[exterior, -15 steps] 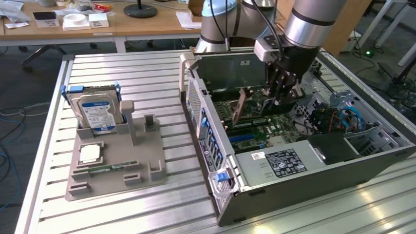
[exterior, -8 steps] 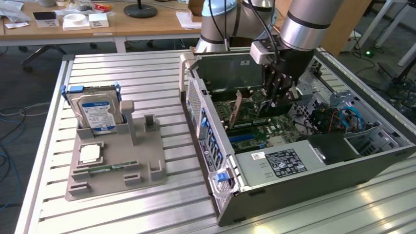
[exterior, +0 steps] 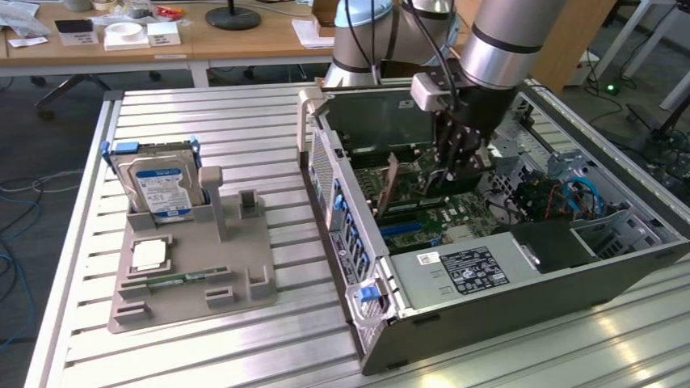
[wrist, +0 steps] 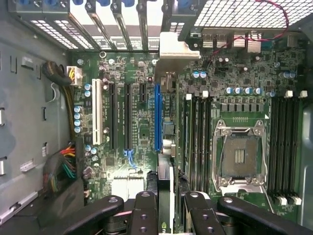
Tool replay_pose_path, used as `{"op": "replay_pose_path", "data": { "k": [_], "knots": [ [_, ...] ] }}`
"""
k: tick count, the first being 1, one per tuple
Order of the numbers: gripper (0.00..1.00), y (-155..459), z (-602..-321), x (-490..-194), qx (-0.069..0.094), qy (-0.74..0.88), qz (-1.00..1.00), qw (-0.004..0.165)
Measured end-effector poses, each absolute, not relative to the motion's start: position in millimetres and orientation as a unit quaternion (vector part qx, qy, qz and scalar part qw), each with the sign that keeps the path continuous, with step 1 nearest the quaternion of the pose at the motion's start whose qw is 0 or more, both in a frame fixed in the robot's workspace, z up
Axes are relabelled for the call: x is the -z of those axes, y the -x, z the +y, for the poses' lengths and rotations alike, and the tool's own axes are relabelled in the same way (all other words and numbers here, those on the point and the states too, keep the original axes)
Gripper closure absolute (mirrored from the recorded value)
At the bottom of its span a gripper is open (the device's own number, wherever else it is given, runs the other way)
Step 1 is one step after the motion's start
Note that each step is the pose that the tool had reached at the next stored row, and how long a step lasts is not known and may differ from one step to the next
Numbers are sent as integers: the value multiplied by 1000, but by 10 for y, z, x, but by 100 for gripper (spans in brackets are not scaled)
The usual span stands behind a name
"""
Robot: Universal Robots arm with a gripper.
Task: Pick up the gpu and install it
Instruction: 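Insert the gpu into the slot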
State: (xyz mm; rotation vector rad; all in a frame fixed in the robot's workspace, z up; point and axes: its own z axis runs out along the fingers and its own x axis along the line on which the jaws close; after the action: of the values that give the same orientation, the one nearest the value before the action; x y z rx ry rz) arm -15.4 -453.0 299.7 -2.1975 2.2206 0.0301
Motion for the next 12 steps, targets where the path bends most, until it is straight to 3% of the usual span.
{"op": "replay_pose_path", "data": {
  "k": [12],
  "knots": [
    [74, 243, -4539, -2896, -10, 703, 711, 9]
  ]
}}
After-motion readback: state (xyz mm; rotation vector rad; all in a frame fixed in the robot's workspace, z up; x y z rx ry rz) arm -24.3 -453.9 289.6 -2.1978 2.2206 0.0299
